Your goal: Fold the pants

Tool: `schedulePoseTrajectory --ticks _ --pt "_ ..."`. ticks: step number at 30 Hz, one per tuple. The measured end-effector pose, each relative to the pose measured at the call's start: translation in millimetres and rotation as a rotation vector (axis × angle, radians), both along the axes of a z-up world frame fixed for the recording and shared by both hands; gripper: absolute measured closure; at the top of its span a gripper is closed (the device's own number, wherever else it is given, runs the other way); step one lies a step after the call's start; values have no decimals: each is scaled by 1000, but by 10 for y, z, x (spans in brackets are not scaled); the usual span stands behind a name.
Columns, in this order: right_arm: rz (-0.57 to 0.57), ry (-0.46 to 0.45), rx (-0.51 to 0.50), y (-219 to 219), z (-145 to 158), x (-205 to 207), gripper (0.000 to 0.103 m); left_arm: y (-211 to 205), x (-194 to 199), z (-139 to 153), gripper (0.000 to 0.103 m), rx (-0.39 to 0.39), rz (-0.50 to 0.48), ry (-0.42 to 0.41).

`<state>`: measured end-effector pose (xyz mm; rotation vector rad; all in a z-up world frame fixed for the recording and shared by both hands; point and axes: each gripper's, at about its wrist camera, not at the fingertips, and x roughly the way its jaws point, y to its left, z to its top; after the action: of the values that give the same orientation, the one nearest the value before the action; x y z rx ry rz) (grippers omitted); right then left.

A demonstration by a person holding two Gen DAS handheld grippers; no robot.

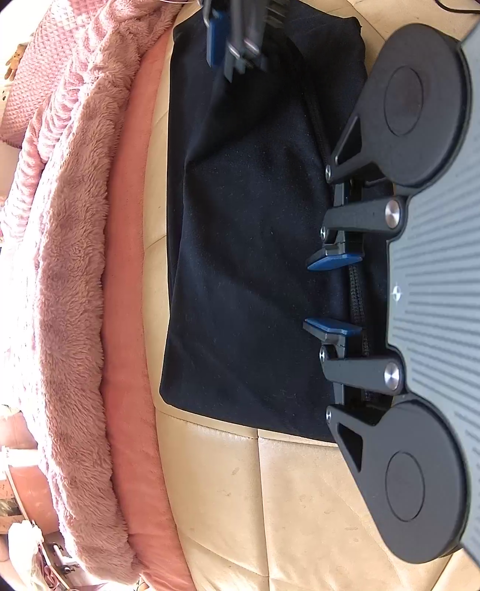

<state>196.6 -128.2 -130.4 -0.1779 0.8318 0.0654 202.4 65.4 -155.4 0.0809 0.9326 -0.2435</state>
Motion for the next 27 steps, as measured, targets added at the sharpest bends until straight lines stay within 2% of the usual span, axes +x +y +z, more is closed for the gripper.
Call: schedulePoseTrajectory --ticks 4,7,11,16,21,24,27 --pt "-129 -4 35 -495 126 36 63 4 -2 0 67 -2 2 0" --pt "-176 -2 88 -772 180 -25 63 2 -7 5 67 -8 -2 -3" --pt "-168 13 240 -902 181 -174 65 27 -37 33 67 -37 -21 -14" --pt "-79 37 300 -735 72 -376 80 106 -108 125 67 -24 -79 -39" --pt "51 29 196 -407 3 -490 85 239 -167 193 67 68 -88 -66" --pt "147 6 72 -224 -34 -521 85 288 -216 197 67 170 -127 -73" --pt "232 22 -47 -134 -122 -514 85 343 -245 160 67 253 -175 -65"
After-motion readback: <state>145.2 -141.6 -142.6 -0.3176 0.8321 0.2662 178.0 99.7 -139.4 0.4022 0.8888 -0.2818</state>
